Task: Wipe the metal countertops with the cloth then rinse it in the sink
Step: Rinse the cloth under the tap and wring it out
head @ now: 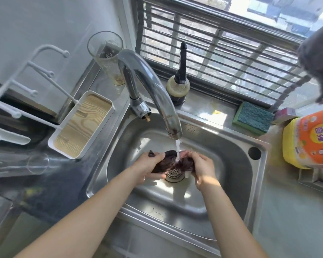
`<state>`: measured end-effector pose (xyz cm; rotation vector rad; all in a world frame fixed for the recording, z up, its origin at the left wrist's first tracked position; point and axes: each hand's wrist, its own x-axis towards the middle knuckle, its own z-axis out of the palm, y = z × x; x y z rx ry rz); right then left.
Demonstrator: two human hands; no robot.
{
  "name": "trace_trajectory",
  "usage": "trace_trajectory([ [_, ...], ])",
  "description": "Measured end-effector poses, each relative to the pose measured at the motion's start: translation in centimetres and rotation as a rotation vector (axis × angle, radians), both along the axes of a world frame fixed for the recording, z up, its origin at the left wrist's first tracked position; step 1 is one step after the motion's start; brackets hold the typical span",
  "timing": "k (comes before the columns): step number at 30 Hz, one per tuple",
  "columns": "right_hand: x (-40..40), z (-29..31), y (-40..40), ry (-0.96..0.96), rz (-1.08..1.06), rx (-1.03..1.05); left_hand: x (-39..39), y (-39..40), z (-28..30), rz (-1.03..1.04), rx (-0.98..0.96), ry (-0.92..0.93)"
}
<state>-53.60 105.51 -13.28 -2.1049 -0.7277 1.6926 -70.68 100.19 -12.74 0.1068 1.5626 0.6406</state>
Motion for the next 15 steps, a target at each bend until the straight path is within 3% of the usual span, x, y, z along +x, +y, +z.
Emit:
trace_trajectory([
  [3,-1.4,-0.1,-2.5,-0.288,0.058,0.165,1.2,0.7,-0.1,0.001,-0.035,0.139],
  [7,-6.5,3.7,-7.2,-0.340,0.233,0.466,2.7,1.2,0.2,0.170,-0.084,0.091],
  [9,-7.1,3.1,-5.9,-0.386,0.233,0.429,3.5,1.0,0.7,0.238,-0.056,0.066],
  [12,-6.1,1.1,-0.8,-0.354,0.062,0.183,5.2,0.9,1.2,0.164,0.060,0.116],
  [15,-6.9,1.6,-1.4,-0.284,0.028,0.225,4.4,2.2,1.6,0.153,0.095,0.180],
])
